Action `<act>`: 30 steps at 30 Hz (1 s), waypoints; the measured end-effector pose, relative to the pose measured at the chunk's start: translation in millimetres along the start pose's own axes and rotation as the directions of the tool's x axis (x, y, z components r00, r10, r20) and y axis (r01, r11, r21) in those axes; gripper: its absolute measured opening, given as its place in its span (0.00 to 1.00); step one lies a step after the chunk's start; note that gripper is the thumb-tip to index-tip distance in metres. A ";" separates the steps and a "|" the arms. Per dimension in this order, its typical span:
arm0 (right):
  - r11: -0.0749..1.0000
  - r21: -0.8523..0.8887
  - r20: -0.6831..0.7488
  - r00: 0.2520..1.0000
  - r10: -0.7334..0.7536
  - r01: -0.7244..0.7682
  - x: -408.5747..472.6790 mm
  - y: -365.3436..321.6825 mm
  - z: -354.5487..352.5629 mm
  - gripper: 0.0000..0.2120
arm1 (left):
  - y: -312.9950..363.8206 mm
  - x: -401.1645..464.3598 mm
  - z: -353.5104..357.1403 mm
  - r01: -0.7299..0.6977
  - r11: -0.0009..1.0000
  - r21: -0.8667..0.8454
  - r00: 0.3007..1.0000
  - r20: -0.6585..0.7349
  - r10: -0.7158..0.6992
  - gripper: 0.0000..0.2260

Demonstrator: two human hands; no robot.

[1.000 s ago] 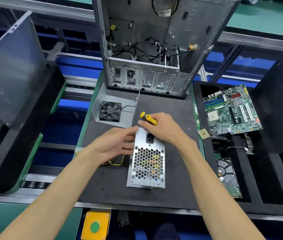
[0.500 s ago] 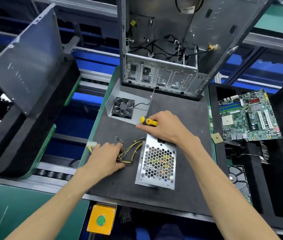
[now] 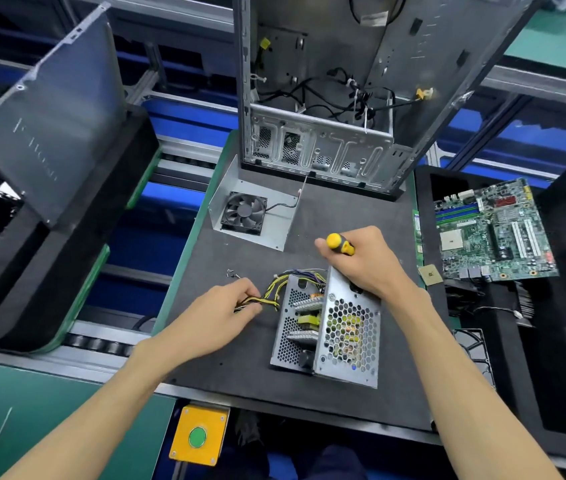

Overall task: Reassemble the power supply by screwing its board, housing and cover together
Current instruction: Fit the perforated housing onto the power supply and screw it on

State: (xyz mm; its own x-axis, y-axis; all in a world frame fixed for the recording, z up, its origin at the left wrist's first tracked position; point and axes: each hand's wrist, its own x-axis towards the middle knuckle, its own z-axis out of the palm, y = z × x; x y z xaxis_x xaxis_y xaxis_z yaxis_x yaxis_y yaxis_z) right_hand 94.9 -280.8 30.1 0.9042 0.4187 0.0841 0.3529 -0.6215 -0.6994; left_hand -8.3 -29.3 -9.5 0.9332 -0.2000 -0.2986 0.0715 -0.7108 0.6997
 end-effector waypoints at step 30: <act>0.968 -0.234 0.072 0.992 0.104 -0.085 22.5 5.8 -63.8 0.31 | 54.1 23.3 43.1 -0.098 0.963 -0.253 0.995 -0.045 0.089 0.05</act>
State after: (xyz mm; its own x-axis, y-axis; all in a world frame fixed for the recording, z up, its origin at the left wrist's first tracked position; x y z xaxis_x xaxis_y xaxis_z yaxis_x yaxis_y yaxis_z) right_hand 132.6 -317.2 73.2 0.9164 0.3981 -0.0405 0.3214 -0.7926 -0.5181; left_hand 2.1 -101.5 -6.6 0.9508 -0.2320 -0.2054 0.0667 -0.4940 0.8669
